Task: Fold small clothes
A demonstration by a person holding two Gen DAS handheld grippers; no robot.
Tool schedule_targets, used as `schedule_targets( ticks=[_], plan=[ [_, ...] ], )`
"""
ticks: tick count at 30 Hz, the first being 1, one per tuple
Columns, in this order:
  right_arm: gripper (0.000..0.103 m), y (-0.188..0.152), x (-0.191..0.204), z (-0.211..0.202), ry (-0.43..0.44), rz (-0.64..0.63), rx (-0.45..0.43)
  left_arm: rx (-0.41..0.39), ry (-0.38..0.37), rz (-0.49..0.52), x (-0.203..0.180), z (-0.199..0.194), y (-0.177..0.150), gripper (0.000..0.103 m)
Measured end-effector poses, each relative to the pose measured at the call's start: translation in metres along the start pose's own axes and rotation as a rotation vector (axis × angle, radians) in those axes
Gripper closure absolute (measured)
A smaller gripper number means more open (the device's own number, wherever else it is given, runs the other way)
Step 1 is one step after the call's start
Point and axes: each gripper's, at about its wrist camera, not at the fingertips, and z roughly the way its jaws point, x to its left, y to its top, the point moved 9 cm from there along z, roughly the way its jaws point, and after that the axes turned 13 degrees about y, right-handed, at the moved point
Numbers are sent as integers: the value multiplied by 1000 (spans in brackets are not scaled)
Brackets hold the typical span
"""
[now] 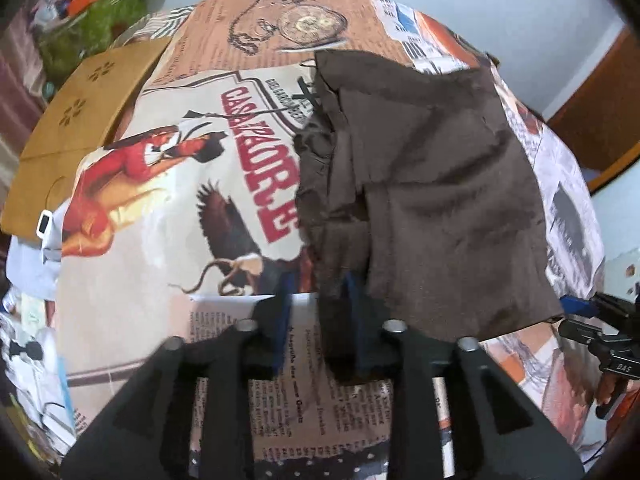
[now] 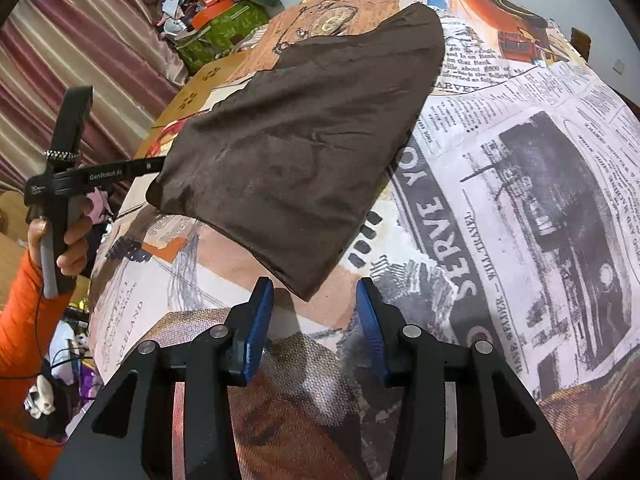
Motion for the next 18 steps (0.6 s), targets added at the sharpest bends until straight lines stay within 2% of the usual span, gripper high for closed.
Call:
schedule_targets(
  ticks=[4, 6, 8, 12, 15, 18],
  plan=[
    [61, 5, -3, -9, 43, 52, -42, -55, -11, -18, 10, -13, 11, 51],
    [57, 8, -7, -10, 58, 84, -65, -61, -14, -37, 13, -13, 17, 50],
    [57, 8, -9, -6, 67, 102, -62, -49, -32, -65, 16, -7, 27, 50],
    [57, 10, -9, 10, 84, 130, -48, -26, -136, -136, 15, 2, 35, 50],
    [56, 13, -4, 19, 85, 116, -51, 21, -194, -137, 7, 13, 30, 50],
    [56, 13, 0, 22, 88, 103, -47, 57, -186, -110, -3, 27, 21, 50]
  ],
)
